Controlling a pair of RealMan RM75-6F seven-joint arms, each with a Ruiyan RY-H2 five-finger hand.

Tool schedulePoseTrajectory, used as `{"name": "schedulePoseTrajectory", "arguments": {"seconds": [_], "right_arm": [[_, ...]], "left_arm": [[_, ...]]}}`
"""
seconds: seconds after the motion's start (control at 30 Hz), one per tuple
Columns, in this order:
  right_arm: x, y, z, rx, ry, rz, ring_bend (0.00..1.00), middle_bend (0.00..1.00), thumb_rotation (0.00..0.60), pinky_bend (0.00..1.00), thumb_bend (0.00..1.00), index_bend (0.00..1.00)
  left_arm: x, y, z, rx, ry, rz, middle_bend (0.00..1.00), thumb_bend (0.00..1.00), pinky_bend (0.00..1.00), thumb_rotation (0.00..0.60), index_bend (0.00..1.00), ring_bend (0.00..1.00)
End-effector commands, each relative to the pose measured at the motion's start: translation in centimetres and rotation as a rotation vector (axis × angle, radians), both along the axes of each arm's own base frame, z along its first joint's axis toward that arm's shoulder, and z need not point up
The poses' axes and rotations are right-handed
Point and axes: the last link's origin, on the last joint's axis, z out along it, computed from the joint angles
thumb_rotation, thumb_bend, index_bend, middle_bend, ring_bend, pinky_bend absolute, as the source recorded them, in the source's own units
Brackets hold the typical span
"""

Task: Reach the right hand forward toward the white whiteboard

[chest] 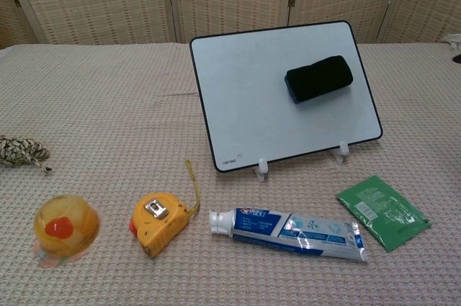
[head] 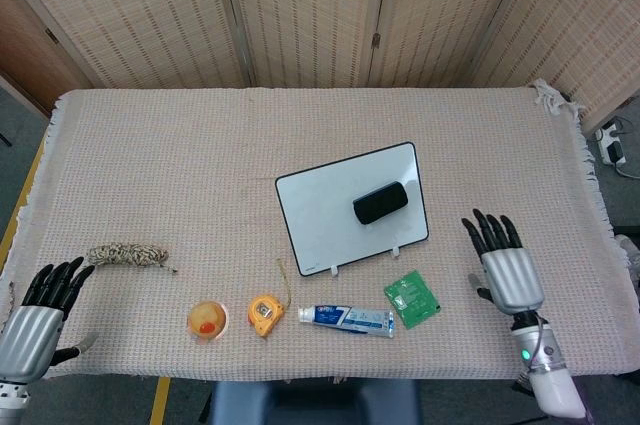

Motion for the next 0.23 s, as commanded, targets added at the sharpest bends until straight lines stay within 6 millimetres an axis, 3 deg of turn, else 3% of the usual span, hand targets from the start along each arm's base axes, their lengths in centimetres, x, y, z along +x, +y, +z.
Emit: {"name": "schedulePoseTrajectory", "arguments": {"seconds": [0.03, 0.23], "right_arm": [[-2.92, 4.20, 2.44, -0.023, 0.009, -0.095, 0.00, 0.00, 0.600, 0.00, 0.32, 0.00], [-2.84, 4.45, 3.10, -0.017, -0.014, -0.081, 0.00, 0.00, 0.600, 0.00, 0.33, 0.00]], "left_arm": [[0.12, -0.09, -0.27, -0.004, 0.008, -0.002, 0.06, 0.21, 0.00, 0.600, 0.02, 0.04], [0.12, 0.06, -0.45, -0.010, 0.013, -0.001, 0.06, 0.21, 0.00, 0.600, 0.02, 0.04]]}}
